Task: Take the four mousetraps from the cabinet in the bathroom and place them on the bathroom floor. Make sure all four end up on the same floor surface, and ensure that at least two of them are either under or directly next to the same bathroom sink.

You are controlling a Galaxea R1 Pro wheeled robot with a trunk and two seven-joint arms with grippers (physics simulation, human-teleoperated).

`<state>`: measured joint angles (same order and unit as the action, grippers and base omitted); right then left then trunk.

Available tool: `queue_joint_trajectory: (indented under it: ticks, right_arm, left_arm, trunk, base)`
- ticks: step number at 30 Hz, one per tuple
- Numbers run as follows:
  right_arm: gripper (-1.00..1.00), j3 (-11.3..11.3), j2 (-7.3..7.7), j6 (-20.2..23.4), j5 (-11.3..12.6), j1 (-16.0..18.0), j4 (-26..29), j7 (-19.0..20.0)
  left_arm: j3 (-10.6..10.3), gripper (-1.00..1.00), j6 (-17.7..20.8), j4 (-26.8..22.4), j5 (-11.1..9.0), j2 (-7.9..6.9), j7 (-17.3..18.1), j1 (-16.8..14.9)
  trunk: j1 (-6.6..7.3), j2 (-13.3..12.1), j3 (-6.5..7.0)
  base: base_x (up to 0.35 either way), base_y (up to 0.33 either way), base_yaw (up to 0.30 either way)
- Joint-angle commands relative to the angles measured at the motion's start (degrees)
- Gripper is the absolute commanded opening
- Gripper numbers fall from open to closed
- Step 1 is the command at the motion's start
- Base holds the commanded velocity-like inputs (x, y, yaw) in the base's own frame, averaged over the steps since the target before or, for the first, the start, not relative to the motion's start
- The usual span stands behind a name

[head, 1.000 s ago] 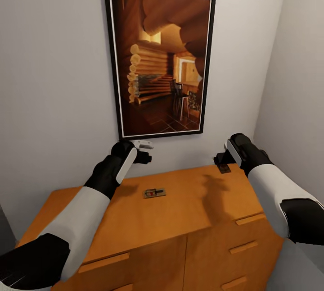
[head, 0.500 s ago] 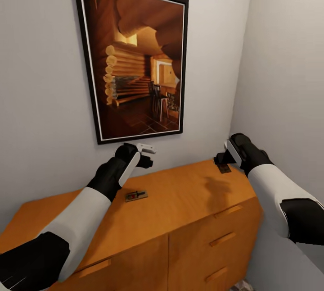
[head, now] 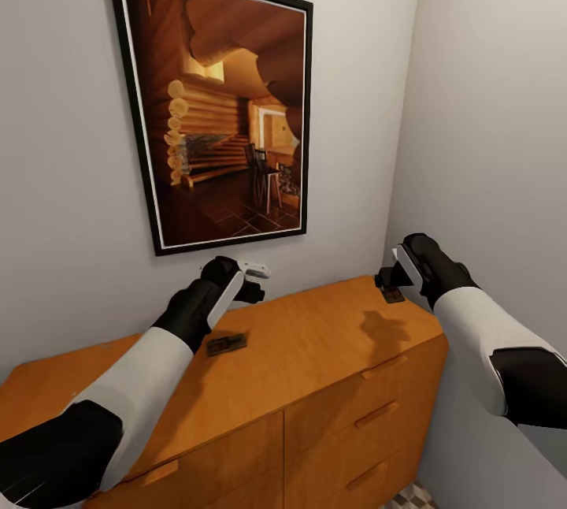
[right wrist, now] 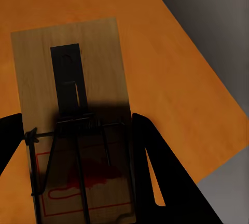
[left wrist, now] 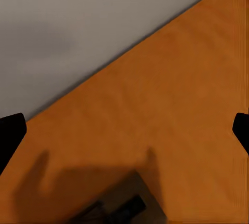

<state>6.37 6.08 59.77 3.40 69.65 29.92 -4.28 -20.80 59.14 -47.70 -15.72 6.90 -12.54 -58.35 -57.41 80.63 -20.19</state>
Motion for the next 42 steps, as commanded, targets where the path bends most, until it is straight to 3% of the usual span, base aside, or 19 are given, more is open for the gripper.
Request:
queue_joint_trajectory:
  ticks: [1,6,13,23,37,42]
  right_arm:
    - [-1.0,0.4,0.07,0.2,0.6,0.0,0.1,-0.5]
    - [-1.0,0.4,0.07,0.2,0.6,0.0,0.1,-0.5]
    - [-1.0,0.4,0.07,0.2,0.6,0.0,0.1,-0.5]
    - [-1.0,0.4,0.07,0.2,0.6,0.0,0.1,-0.5]
    - [-1.0,0.4,0.07,0.2,0.6,0.0,0.1,-0.4]
    - [-1.0,0.4,0.07,0.2,0.6,0.0,0.1,-0.4]
  left_arm:
    - [-0.1,1.0,0.3,0.4,-0.8,-0.17,0.7,-0.7]
    - [0.1,1.0,0.5,2.5,-1.1,-1.15,5.9,-3.1]
    - [0.1,1.0,0.6,8.3,-0.6,-1.77,8.8,-5.7]
    - [0.0,1.0,0.7,10.2,-0.4,-3.62,9.3,-6.2]
    - [-0.6,1.0,0.8,9.5,-0.5,-3.73,9.4,-6.2]
    - [-1.7,1.0,0.8,9.4,-0.6,-3.71,9.4,-6.2]
  trunk:
    - [0.0,0.0,-0.07]
    - [0.0,0.0,-0.07]
    - [0.0,0.0,-0.07]
    - [0.0,0.0,-0.07]
    - [0.0,0.0,-0.07]
    - [0.0,0.0,-0.07]
  base:
    - [0.0,0.0,-0.007]
    - [0.0,0.0,-0.004]
    - [0.0,0.0,0.0]
    - [0.0,0.0,0.0]
    - [0.0,0.0,0.0]
    - [0.0,0.0,0.0]
